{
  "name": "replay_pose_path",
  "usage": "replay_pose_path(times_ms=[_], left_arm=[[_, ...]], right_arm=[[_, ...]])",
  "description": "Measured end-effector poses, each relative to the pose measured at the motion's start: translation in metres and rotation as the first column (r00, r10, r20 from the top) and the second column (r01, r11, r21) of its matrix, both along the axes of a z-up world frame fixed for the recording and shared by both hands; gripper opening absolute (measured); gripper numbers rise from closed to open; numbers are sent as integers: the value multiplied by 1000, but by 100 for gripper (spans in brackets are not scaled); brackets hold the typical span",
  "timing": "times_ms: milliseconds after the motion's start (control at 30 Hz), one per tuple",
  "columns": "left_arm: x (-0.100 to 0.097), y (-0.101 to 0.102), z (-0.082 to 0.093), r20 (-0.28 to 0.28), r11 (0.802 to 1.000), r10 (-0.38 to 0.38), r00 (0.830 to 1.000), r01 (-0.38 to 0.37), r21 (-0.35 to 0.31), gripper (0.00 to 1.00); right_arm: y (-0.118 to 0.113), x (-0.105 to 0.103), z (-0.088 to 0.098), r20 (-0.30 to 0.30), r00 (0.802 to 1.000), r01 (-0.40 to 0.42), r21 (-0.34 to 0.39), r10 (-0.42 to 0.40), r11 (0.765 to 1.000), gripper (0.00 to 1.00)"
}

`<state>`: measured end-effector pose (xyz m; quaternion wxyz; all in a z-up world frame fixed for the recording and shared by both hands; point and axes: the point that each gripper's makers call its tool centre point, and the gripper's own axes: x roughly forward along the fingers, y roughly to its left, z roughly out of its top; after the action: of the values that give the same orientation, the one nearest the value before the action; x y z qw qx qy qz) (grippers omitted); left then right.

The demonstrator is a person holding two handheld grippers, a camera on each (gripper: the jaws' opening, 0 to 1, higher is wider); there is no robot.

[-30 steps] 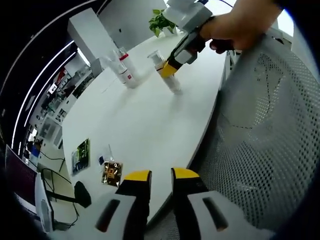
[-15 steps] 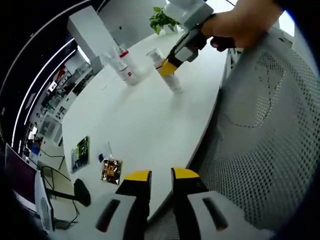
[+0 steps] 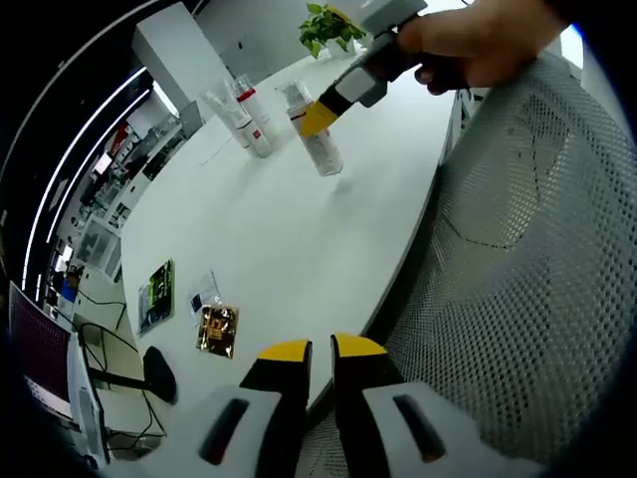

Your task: Arrange the skincare products in the storage area until every visible bottle or jar stands upright without overlapping.

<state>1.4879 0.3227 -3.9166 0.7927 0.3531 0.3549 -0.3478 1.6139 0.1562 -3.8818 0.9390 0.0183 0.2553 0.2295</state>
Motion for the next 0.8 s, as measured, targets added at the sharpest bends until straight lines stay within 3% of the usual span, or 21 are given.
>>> replay_pose_path(times_ms=[100, 300, 400, 500, 700, 800], left_arm=[[-4, 1, -6, -40, 1000, -1, 999, 2, 12, 2], [-4, 2, -7, -48, 1000, 0, 999, 1, 17, 1], [-5, 2, -7, -49, 1000, -1, 999, 2, 19, 1], [-5, 2, -7, -50, 1000, -4, 999, 5, 22, 1], [-3, 2, -8, -53, 1000, 9, 999, -8, 23, 0], [-6, 1, -10, -64, 1000, -1, 998, 3, 28, 0]], right_arm=[[-4, 5, 5, 22, 1000, 12, 17, -12, 1000, 14], [-24, 18, 14, 59, 995, 83, 48, -86, 995, 14], [-37, 29, 11, 13, 992, 127, 68, -128, 990, 14], [-47, 43, 20, 60, 987, 141, 84, -146, 986, 14], [-62, 61, 23, 108, 986, 127, 12, -128, 992, 14], [-72, 69, 12, 114, 988, 111, -87, -100, 990, 14]])
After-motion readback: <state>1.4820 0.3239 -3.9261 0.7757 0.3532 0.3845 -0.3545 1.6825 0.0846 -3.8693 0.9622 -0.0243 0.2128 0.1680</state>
